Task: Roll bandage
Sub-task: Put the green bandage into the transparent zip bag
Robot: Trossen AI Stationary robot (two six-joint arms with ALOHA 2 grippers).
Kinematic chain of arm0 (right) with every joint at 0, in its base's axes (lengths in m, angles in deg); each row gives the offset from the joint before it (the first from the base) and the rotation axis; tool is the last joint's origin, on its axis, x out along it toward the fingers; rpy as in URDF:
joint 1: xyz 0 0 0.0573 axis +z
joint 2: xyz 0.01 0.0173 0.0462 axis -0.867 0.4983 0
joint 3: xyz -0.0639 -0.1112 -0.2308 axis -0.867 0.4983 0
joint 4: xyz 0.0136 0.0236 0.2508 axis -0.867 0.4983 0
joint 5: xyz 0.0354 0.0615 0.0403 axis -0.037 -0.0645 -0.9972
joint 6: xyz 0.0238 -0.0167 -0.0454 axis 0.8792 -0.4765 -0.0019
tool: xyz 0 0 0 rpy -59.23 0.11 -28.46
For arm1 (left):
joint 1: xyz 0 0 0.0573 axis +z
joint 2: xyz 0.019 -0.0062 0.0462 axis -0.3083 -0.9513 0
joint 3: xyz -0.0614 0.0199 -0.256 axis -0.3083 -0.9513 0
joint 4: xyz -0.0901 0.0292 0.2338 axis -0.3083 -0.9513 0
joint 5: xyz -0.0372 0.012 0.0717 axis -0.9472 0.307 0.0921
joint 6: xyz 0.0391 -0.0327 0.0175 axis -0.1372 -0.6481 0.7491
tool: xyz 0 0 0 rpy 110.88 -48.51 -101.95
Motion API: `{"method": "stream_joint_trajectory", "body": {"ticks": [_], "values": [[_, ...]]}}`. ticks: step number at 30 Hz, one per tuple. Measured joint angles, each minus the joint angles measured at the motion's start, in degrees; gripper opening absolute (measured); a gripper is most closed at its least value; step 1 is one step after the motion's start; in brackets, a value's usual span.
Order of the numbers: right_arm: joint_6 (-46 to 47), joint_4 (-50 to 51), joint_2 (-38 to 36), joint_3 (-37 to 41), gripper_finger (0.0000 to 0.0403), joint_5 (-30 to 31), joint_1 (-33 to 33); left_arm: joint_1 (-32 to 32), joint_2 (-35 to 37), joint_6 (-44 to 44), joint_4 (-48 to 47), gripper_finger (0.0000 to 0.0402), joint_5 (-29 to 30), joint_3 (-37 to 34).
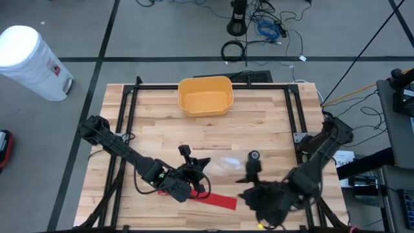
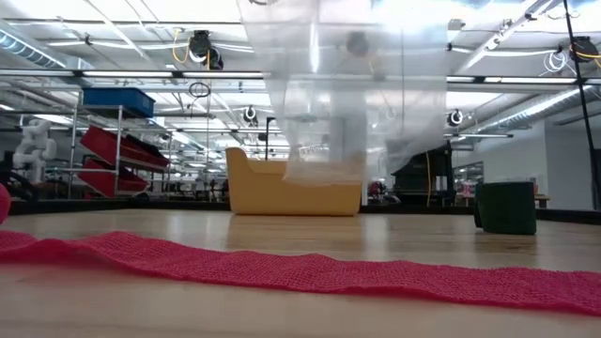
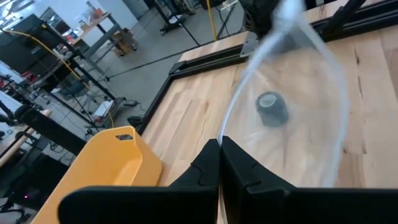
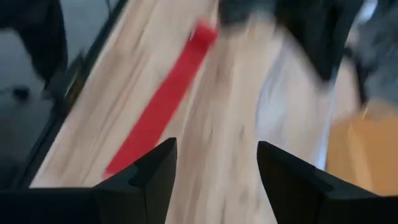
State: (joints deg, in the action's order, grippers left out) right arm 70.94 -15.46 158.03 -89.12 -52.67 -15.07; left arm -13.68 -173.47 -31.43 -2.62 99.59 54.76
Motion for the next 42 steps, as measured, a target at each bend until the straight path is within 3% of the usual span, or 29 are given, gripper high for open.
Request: {"method": "stream_joint_trajectory", "body": {"ticks": [4, 7, 14, 18, 22, 29, 32, 35, 42], "values": [[18.23, 15.08, 0.03, 1.32, 0.0207, -0.76, 4.20, -0.05, 0.00, 0.35, 0.02, 0.0001, 0.80, 0.00], [28.39, 19.65, 0.08, 5.62, 0.0207, -2.53, 6.80, 0.13, 0.00, -0.03, -0.08, 0.0001, 0.78, 0.00], [35.89, 17.43, 0.10, 18.33, 0.0207, -2.61, 8.31, 0.04, -0.35, -1.70, -0.84, 0.0001, 1.03, 0.00], [34.24, 13.15, -0.55, 25.51, 0.0207, -5.42, 5.99, 0.10, -0.35, -4.13, -3.69, 0.0001, 1.94, 0.02], [26.83, 8.42, -3.51, 31.04, 0.0206, -7.82, 2.14, 0.07, -0.35, -4.59, -6.15, 0.0001, 2.58, 0.02], [13.03, -0.84, -13.64, 39.91, 0.0206, -11.21, -7.14, 0.26, -0.36, -4.61, -6.89, 0.0001, 2.59, 0.02], [8.55, -8.42, -17.51, 44.46, 0.0206, -15.46, -11.03, 0.24, -0.37, -4.63, -6.88, 0.0001, 2.57, 0.02], [6.46, -14.03, -19.04, 48.93, 0.0206, -18.27, -14.51, 0.12, -0.37, -4.63, -6.88, 0.0001, 2.50, 0.02], [6.40, -14.15, -18.07, 52.66, 0.0206, -18.14, -19.56, 0.11, -0.39, -5.85, -6.91, 0.0001, 2.46, 0.02]]}}
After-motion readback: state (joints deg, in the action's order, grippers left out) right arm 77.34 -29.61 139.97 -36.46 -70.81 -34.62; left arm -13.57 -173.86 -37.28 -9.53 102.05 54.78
